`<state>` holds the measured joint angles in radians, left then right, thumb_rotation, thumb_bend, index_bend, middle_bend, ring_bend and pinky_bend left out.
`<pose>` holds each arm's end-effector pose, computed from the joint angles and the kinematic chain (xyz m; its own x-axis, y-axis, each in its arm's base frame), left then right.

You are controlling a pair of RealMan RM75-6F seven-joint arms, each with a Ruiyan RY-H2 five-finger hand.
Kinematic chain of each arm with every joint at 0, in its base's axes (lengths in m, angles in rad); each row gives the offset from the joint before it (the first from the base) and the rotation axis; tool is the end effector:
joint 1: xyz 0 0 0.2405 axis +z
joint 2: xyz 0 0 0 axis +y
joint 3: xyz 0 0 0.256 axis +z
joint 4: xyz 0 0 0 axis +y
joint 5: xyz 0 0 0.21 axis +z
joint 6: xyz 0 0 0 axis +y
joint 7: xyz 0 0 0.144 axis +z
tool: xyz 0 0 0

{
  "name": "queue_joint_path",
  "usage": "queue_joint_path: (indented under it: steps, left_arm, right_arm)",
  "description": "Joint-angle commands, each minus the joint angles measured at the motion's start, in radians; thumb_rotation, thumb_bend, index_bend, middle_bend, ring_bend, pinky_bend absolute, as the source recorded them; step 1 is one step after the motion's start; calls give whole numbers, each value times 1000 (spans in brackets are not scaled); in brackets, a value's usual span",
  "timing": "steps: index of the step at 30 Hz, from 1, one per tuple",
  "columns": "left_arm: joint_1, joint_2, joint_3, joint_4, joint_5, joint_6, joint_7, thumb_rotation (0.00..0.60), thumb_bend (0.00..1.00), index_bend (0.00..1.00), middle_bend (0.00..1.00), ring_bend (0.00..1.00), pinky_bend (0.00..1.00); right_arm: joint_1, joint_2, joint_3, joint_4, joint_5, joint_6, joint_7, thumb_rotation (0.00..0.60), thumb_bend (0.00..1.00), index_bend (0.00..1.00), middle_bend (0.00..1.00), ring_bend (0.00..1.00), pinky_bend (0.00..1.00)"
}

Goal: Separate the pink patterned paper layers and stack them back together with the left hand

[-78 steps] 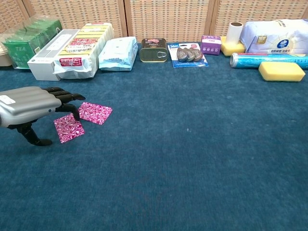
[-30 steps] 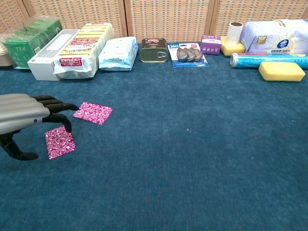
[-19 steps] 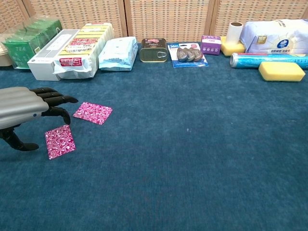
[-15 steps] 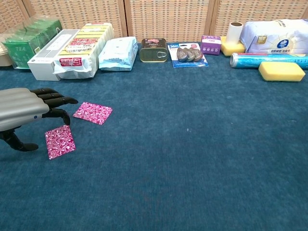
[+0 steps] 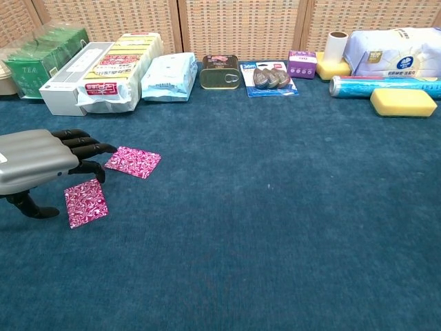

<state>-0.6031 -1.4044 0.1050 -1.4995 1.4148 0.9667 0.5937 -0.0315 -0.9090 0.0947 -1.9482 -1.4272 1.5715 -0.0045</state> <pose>-0.2319 0.2642 -0.0069 0.8575 0.1583 0.4895 0.4733 -0.6158 -0.6299 -0.2767 -0.1524 0.2135 0.2850 0.0792 0.9552 -0.9521 0.1384 0.2726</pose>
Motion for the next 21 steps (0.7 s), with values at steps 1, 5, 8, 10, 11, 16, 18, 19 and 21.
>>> queue_joint_path:
  steps: [1, 5, 8, 10, 11, 16, 18, 19, 21]
  left_arm:
    - [2, -12, -8, 0, -14, 0, 36, 600, 235, 238, 0, 40, 26]
    - [-1, -22, -17, 4, -19, -4, 52, 600, 235, 237, 0, 39, 26]
    - [-2, -28, -21, 5, -24, -7, 57, 600, 234, 237, 0, 39, 26]
    - [-2, -33, -22, 7, -27, -11, 58, 600, 235, 238, 0, 39, 26]
    - [-2, -36, -23, 8, -27, -12, 58, 600, 235, 238, 0, 39, 26]
    - [2, -41, -17, 9, -14, -7, 59, 600, 235, 238, 0, 39, 26]
    - [4, -42, -15, 11, -13, -6, 60, 600, 236, 237, 0, 39, 26]
    - [5, -44, -15, 15, -12, -5, 62, 600, 236, 237, 0, 39, 26]
    - [7, -53, -16, 27, -11, -2, 66, 600, 234, 237, 0, 39, 26]
  right_arm:
    - [-1, 0, 0, 0, -2, 2, 1, 600, 9, 0, 0, 0, 0]
    - [-2, 0, -3, 0, -6, 2, 0, 600, 9, 0, 0, 0, 0]
    - [-2, 0, -2, -2, -7, 3, 2, 600, 9, 0, 0, 0, 0]
    - [-2, 1, -1, -2, -7, 4, 3, 600, 9, 0, 0, 0, 0]
    - [-2, 1, 0, -1, -7, 5, 3, 600, 8, 0, 0, 0, 0]
    - [-4, 4, 0, 0, -5, 6, 13, 600, 9, 0, 0, 0, 0]
    - [-3, 4, 0, 1, -6, 5, 13, 600, 9, 0, 0, 0, 0]
    - [-3, 3, 0, 1, -6, 5, 14, 600, 9, 0, 0, 0, 0]
    - [-4, 3, -1, 1, -11, 7, 16, 600, 8, 0, 0, 0, 0]
